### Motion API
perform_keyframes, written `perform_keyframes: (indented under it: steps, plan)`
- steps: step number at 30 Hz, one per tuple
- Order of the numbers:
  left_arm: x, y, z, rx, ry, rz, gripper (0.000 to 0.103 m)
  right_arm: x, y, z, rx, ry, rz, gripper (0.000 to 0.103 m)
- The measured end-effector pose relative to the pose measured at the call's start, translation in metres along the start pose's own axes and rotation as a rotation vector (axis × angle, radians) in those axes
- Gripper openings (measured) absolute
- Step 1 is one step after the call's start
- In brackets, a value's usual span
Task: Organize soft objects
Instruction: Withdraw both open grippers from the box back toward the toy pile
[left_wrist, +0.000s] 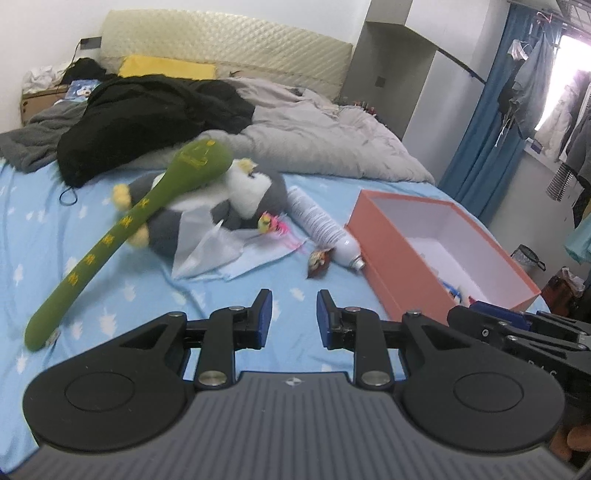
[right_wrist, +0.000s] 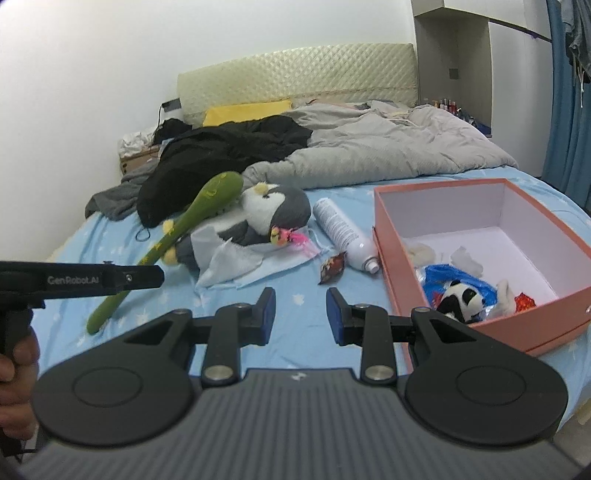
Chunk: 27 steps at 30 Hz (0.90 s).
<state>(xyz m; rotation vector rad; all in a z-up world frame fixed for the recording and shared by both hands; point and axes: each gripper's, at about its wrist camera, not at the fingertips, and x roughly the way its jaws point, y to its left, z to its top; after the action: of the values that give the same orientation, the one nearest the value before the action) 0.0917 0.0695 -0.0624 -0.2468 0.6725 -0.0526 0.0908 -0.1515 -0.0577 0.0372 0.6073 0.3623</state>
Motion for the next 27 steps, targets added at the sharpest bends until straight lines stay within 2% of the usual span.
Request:
perform_keyframes:
  steps: [7, 10, 14, 17, 24, 25, 26, 27]
  plan:
    - [0.012, 0.017, -0.030, -0.040, 0.064, 0.033, 0.034, 0.005, 0.010, -0.018, 0.008, 0.036, -0.008, 0.033]
    - [0.021, 0.022, -0.035, -0.045, 0.079, 0.048, 0.042, 0.012, 0.008, -0.024, 0.013, 0.052, -0.021, 0.033]
    - [0.035, 0.027, -0.034, -0.049, 0.086, 0.061, 0.047, 0.021, 0.000, -0.025, -0.028, 0.059, -0.042, 0.033]
    - [0.050, 0.030, -0.032, -0.042, 0.094, 0.075, 0.051, 0.027, -0.011, -0.022, -0.018, 0.065, -0.039, 0.033]
    - [0.089, 0.044, -0.023, -0.034, 0.103, 0.109, 0.053, 0.058, -0.018, -0.026, 0.001, 0.080, -0.022, 0.034]
    - [0.095, 0.046, -0.021, -0.033, 0.099, 0.115, 0.057, 0.064, -0.018, -0.027, 0.005, 0.084, -0.021, 0.034]
    - [0.101, 0.049, -0.020, -0.033, 0.094, 0.125, 0.061, 0.071, -0.019, -0.028, 0.011, 0.093, -0.021, 0.035]
    - [0.106, 0.051, -0.018, -0.032, 0.091, 0.134, 0.063, 0.078, -0.020, -0.028, 0.017, 0.100, -0.020, 0.042]
